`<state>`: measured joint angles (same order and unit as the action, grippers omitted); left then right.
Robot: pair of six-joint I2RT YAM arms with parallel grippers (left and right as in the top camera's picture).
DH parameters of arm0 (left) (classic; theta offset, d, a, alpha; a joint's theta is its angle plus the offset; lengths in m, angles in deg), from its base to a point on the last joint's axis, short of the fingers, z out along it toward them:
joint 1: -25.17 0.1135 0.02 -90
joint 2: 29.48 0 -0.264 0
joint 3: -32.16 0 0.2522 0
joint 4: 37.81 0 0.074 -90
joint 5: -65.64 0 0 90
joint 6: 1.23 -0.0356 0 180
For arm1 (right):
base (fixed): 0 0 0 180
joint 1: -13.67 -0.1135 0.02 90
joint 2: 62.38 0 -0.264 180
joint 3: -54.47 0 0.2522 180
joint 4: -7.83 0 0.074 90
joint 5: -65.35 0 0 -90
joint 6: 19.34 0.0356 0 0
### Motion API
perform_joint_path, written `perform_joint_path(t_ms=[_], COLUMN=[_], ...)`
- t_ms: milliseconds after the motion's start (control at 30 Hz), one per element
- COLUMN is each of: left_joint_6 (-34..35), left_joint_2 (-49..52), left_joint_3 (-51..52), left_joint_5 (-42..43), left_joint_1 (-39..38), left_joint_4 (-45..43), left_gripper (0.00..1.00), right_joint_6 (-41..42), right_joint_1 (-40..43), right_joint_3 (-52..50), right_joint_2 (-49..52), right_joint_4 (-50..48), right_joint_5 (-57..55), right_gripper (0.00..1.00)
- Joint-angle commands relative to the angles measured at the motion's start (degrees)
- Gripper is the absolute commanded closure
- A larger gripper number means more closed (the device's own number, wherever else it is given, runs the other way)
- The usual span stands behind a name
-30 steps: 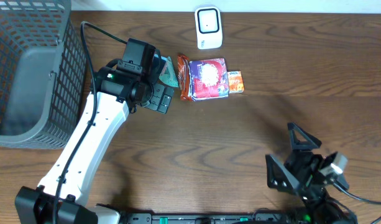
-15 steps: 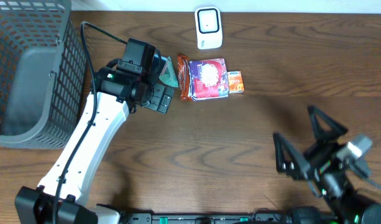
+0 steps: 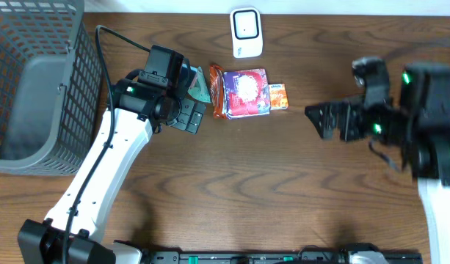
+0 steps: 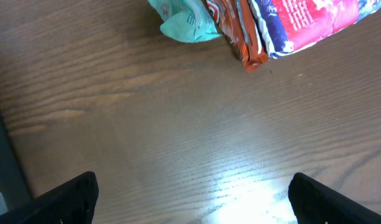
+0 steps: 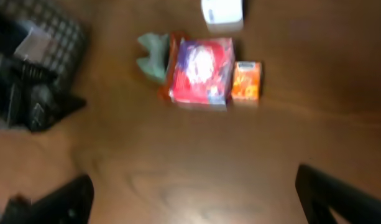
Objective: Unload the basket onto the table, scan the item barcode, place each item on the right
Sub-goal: 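Raise the right arm and reach toward the orange tissue pack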
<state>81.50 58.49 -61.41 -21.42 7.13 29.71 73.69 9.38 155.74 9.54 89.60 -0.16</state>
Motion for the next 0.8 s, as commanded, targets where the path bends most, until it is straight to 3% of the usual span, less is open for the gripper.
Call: perform_joint_path(t_ms=[0, 167, 767], left_joint_6=[0.74, 0.74, 0.74], left_joint_2=[0.11, 0.11, 0.11], left_joint_3=[-0.66, -0.66, -0.66], left_joint_5=[0.31, 0.31, 0.31], left_joint_1=[0.17, 0.17, 0.17], left_joint_4=[0.17, 0.17, 0.17], left_gripper=[0.02, 0.02, 0.02], right_joint_6=[1.29, 7.65, 7.65], right_joint_1=[0.07, 0.07, -1.29], right_joint_3=[5.11, 5.25, 5.22], right_joint_2=[6.34, 11.85, 14.36], right_joint_4=[4.37, 4.96, 2.27], right_joint_5=[1.62, 9.25, 11.82], right_gripper=[0.01, 0.01, 0.01])
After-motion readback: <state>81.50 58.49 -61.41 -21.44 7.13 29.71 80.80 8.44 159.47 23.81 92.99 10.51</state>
